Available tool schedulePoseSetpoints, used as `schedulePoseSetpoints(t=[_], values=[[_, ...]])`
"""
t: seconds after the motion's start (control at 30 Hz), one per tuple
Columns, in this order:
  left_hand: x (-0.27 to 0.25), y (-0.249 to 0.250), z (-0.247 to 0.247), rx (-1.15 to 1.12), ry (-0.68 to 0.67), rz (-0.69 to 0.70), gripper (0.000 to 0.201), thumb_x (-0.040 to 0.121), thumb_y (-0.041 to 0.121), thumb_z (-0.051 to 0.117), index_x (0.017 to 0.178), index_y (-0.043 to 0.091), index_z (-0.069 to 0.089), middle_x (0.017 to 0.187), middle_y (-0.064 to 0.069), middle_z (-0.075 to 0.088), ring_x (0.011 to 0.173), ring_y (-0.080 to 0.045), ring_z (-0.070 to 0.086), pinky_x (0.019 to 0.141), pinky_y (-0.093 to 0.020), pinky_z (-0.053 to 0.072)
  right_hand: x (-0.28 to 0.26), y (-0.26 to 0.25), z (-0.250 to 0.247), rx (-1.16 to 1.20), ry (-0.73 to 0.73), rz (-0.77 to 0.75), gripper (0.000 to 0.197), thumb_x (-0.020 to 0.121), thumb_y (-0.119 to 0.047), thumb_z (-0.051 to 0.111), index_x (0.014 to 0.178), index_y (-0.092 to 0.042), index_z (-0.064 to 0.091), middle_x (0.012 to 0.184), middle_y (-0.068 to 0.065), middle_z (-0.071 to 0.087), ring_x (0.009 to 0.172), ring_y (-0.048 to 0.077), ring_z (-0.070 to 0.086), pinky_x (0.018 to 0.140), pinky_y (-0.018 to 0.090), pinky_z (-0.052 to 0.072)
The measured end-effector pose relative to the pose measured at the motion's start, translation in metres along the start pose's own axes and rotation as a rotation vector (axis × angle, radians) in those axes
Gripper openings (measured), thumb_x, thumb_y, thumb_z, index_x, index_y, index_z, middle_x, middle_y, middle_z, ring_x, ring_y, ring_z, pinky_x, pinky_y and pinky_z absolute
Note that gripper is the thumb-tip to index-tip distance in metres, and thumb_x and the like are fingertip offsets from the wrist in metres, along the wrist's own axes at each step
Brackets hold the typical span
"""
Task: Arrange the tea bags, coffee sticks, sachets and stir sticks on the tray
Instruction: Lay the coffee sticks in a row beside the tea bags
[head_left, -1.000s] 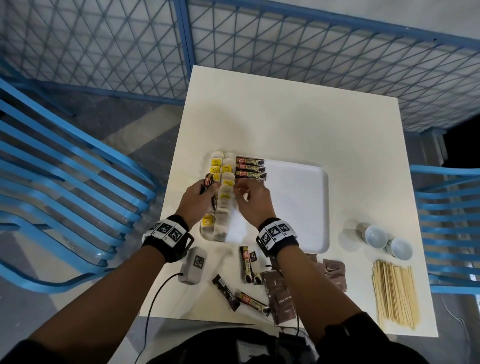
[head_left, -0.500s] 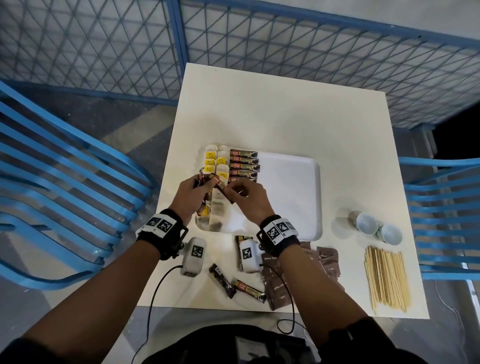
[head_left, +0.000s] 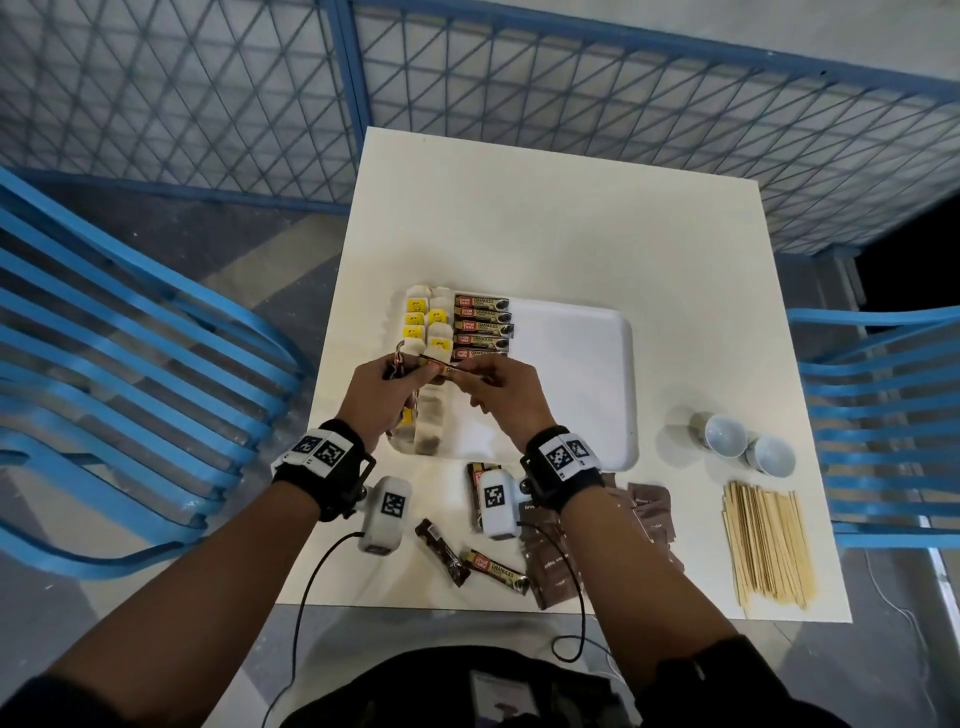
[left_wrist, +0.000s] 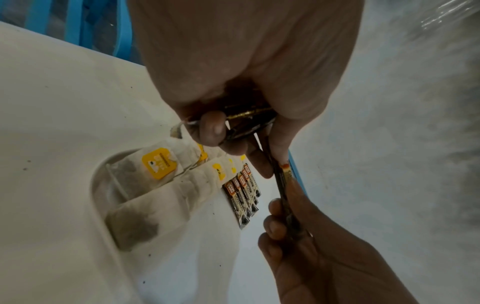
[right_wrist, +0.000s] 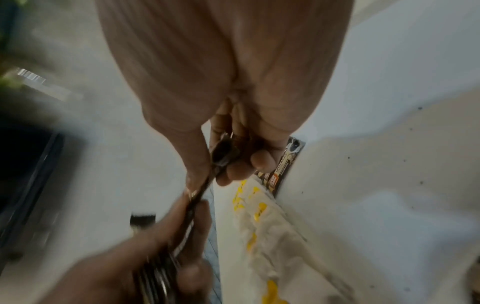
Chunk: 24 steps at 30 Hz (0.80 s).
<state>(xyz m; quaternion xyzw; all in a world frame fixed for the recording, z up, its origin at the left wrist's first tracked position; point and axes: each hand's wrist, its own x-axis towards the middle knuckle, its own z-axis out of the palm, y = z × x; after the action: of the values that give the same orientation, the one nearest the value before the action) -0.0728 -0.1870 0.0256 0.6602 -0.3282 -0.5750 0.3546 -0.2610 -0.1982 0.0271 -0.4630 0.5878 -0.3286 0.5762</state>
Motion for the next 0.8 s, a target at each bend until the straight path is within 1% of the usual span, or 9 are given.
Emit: schedulePoseSetpoints(t=[0.1, 0.2, 0.3, 0.4, 0.5, 0.57, 0.6, 0.7, 0.8], values=[[0.002, -0.004, -0.003, -0.034, 0.003, -0.002, 0.027, 0.086, 0.028, 0.081, 0.098, 0.004, 0.075, 0.064, -0.017, 0.056, 0.047, -0.018, 0.039, 0.038, -0.021, 0.028, -0.002, 0.002, -0.008, 0.131, -0.031, -0.012, 0.019, 0.093, -0.002, 0.067, 0.110, 0.000, 0.072, 0.084, 0.016, 0.071, 0.067, 0.024, 0.063, 0.063, 0.033, 0.049], [0.002, -0.006, -0.001, -0.069, 0.000, -0.014, 0.012, 0.083, 0.027, 0.083, 0.088, 0.017, 0.079, 0.078, -0.031, 0.063, 0.053, -0.020, 0.041, 0.038, -0.021, 0.029, -0.005, 0.007, -0.013, 0.252, -0.039, 0.010, 0.022, 0.095, 0.003, 0.060, 0.116, 0.007, 0.068, 0.091, 0.025, 0.071, 0.073, 0.032, 0.068, 0.067, 0.035, 0.055], [-0.001, -0.005, 0.000, -0.089, -0.008, -0.023, 0.019, 0.088, 0.024, 0.079, 0.099, 0.008, 0.077, 0.074, -0.008, 0.075, 0.050, -0.016, 0.042, 0.036, -0.020, 0.029, -0.008, 0.008, -0.015, 0.348, -0.014, 0.035, 0.023, 0.094, 0.003, 0.062, 0.115, 0.011, 0.066, 0.093, 0.031, 0.070, 0.073, 0.036, 0.070, 0.069, 0.038, 0.059], [-0.003, -0.005, 0.003, -0.092, -0.002, -0.037, 0.019, 0.092, 0.021, 0.074, 0.103, 0.006, 0.075, 0.083, 0.000, 0.078, 0.051, -0.014, 0.044, 0.036, -0.019, 0.028, -0.008, 0.009, -0.018, 0.364, 0.054, 0.080, 0.021, 0.091, 0.001, 0.067, 0.110, 0.010, 0.069, 0.093, 0.032, 0.071, 0.070, 0.035, 0.071, 0.067, 0.038, 0.061], [-0.002, -0.008, 0.004, -0.072, 0.048, -0.046, 0.014, 0.091, 0.021, 0.075, 0.099, 0.009, 0.076, 0.083, -0.003, 0.073, 0.047, -0.012, 0.045, 0.037, -0.019, 0.027, -0.004, 0.013, -0.021, 0.042, 0.194, 0.006, 0.017, 0.090, -0.013, 0.073, 0.105, -0.006, 0.074, 0.091, 0.011, 0.076, 0.074, 0.019, 0.071, 0.069, 0.024, 0.056], [-0.001, -0.008, 0.004, -0.062, 0.058, -0.046, 0.009, 0.091, 0.021, 0.075, 0.094, 0.013, 0.076, 0.084, -0.004, 0.073, 0.046, -0.012, 0.046, 0.038, -0.019, 0.027, -0.004, 0.016, -0.020, -0.280, 0.247, -0.137, 0.028, 0.085, -0.027, 0.079, 0.111, -0.019, 0.071, 0.099, -0.003, 0.070, 0.085, 0.008, 0.063, 0.074, 0.010, 0.046], [0.000, -0.009, 0.005, -0.055, 0.054, -0.044, 0.008, 0.091, 0.022, 0.075, 0.092, 0.014, 0.076, 0.083, -0.003, 0.074, 0.048, -0.013, 0.046, 0.037, -0.020, 0.027, -0.004, 0.016, -0.018, -0.395, 0.233, -0.213, 0.034, 0.083, -0.030, 0.080, 0.114, -0.022, 0.069, 0.103, -0.004, 0.066, 0.091, 0.009, 0.058, 0.077, 0.009, 0.042], [0.000, -0.008, 0.009, -0.047, 0.027, -0.053, 0.010, 0.091, 0.023, 0.075, 0.090, 0.013, 0.076, 0.080, 0.000, 0.073, 0.052, -0.014, 0.046, 0.037, -0.019, 0.027, -0.004, 0.021, -0.008, -0.676, 0.146, -0.409, 0.035, 0.082, -0.029, 0.080, 0.115, -0.024, 0.070, 0.110, -0.001, 0.060, 0.102, 0.020, 0.049, 0.089, 0.031, 0.042], [0.002, -0.007, 0.011, -0.025, 0.027, -0.056, 0.012, 0.092, 0.025, 0.074, 0.092, 0.013, 0.076, 0.083, -0.004, 0.073, 0.052, -0.013, 0.047, 0.038, -0.020, 0.029, 0.002, 0.023, -0.002, -0.703, 0.145, -0.460, 0.026, 0.083, -0.021, 0.079, 0.108, -0.019, 0.074, 0.104, 0.000, 0.062, 0.097, 0.023, 0.050, 0.085, 0.041, 0.043]])
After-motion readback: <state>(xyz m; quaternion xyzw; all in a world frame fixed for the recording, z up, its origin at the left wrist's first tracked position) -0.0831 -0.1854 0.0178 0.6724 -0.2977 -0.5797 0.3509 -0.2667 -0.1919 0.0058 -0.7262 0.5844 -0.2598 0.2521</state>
